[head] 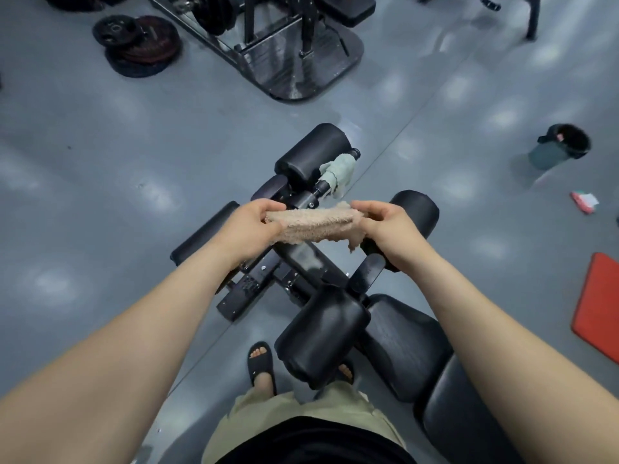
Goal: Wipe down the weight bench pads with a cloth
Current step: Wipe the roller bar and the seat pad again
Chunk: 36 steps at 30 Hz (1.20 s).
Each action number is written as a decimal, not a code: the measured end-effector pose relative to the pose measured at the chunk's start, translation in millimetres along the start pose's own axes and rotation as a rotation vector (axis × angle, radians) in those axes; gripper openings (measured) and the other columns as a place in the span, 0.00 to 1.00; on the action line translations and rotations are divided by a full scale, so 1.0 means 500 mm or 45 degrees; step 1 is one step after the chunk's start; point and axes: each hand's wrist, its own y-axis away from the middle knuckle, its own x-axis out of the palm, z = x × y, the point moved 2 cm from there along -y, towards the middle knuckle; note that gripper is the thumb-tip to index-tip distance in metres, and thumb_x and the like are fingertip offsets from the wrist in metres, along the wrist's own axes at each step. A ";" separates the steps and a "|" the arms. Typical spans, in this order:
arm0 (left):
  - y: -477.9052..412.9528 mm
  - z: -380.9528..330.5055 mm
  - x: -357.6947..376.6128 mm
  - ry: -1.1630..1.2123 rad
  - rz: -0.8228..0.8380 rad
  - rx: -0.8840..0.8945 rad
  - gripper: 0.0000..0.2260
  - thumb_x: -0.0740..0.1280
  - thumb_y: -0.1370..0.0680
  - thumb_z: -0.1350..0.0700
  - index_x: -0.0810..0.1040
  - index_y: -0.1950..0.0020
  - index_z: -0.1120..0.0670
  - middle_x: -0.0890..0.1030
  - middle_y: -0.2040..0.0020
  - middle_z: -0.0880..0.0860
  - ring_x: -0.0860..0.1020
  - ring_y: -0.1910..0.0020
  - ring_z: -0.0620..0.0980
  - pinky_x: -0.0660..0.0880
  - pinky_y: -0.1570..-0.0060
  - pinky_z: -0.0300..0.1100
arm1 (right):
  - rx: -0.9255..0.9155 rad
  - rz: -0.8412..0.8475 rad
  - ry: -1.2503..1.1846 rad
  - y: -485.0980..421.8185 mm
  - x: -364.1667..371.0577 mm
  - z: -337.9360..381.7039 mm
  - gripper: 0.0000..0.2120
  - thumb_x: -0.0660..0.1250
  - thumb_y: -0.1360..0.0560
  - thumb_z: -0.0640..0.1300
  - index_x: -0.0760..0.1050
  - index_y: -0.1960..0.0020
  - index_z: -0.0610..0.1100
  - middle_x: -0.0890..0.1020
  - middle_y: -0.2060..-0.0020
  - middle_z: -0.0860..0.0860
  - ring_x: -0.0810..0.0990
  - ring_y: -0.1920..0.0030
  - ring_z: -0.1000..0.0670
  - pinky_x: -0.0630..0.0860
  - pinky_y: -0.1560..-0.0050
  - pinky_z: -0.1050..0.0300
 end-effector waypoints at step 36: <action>-0.127 0.096 -0.012 -0.537 -0.173 -0.072 0.13 0.58 0.22 0.59 0.78 0.41 0.52 0.80 0.43 0.55 0.76 0.41 0.58 0.73 0.40 0.49 | 0.574 0.239 -0.302 -0.060 0.232 -0.150 0.14 0.65 0.20 0.38 0.72 0.35 0.46 0.79 0.58 0.50 0.77 0.61 0.54 0.78 0.51 0.58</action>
